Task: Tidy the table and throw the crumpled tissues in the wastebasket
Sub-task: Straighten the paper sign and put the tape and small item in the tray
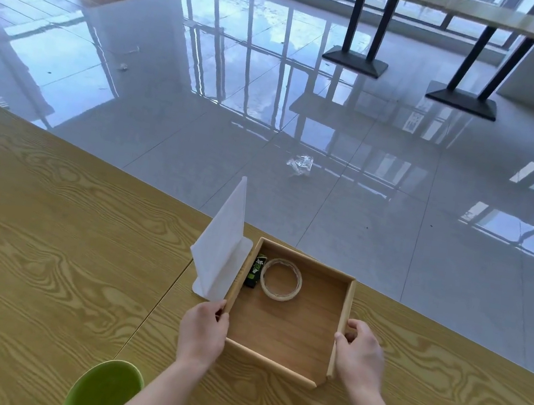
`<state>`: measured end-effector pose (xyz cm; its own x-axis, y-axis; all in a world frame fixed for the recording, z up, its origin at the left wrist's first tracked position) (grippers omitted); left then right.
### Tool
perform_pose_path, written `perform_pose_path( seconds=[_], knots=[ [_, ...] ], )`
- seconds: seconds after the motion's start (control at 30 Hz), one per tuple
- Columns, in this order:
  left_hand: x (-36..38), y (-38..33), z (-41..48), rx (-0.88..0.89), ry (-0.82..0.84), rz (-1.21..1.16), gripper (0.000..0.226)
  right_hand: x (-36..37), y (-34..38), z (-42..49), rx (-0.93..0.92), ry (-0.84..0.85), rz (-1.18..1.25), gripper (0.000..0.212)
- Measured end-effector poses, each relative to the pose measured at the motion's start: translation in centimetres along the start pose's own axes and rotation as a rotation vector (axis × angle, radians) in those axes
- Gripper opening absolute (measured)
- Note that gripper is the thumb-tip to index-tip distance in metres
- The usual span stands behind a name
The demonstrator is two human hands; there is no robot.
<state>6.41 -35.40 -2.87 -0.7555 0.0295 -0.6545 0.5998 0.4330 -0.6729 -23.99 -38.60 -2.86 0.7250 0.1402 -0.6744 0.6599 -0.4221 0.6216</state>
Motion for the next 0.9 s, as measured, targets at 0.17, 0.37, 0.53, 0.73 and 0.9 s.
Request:
perform_pose_path(
  seconds=[0.17,0.37,0.53,0.73,0.9],
  knots=[
    [-0.1,-0.2,-0.14,0.012,-0.002,0.006,0.029,0.01,0.04,-0.26,0.003,0.009,-0.007,0.035],
    [-0.19,-0.04,-0.1,0.021,0.012,0.021,0.031,0.08,0.02,-0.37,0.012,0.022,-0.017,0.035],
    [-0.2,-0.02,-0.13,0.025,0.01,0.016,0.031,0.17,-0.13,-0.39,0.017,0.021,0.001,0.034],
    [-0.19,-0.28,-0.09,0.033,0.017,0.045,0.03,0.23,-0.34,-0.36,0.039,0.049,0.006,0.034],
    [-0.37,-0.77,-0.4,0.039,0.024,0.079,0.02,0.21,-0.71,-0.12,0.07,0.14,0.006,0.042]
  ],
)
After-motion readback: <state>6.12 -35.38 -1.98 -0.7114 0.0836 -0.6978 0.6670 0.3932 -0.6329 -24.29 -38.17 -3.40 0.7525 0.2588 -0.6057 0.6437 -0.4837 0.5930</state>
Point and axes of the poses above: each hand's wrist, its own z-axis towards the middle knuckle, its own x-axis out of the palm, y = z × x, the point moved 6 cm from there along z, towards the middle knuckle, and after that the axes turned 13 degrees about y, right-handed, at the moved point
